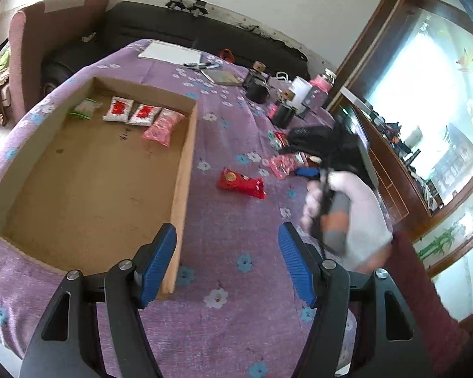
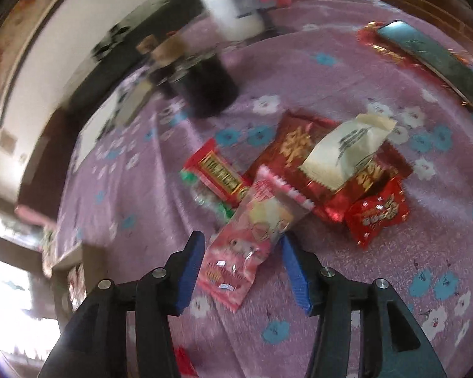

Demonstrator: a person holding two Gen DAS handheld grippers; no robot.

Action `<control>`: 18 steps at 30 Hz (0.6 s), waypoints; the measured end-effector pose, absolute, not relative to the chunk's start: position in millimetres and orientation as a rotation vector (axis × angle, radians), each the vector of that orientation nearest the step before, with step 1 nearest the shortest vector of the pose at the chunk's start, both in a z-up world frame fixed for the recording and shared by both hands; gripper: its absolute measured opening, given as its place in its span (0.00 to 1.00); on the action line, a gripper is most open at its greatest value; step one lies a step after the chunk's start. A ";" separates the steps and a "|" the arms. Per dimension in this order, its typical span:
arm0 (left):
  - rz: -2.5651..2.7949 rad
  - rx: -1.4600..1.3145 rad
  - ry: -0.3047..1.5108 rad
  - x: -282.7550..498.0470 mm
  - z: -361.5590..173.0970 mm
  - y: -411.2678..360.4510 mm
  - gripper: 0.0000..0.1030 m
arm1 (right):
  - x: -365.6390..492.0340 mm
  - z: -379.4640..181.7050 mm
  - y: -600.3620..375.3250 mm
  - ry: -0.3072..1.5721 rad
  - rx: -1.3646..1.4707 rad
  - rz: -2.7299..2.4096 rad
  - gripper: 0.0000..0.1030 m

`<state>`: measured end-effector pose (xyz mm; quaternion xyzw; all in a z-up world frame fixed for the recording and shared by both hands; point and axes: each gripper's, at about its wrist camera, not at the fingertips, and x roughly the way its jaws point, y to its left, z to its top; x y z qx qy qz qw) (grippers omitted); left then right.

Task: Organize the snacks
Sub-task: 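Reach into the pile and grasp a pink candy bag with the right gripper, then grasp the red gold-labelled candy pack with the left gripper while the right holds the pink bag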

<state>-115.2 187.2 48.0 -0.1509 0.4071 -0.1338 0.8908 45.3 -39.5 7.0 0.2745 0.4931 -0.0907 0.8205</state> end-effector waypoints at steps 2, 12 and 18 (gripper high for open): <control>-0.282 -0.304 0.849 -115.4 47.8 185.7 0.65 | 50.7 7.9 -33.2 1.061 0.515 -0.193 0.35; -0.353 -0.249 0.868 -94.7 57.7 161.3 0.65 | -36.0 7.3 -52.8 1.058 0.329 0.067 0.26; -0.354 -0.148 0.939 -33.3 51.2 119.2 0.65 | -78.1 5.3 -70.2 1.028 0.330 0.178 0.26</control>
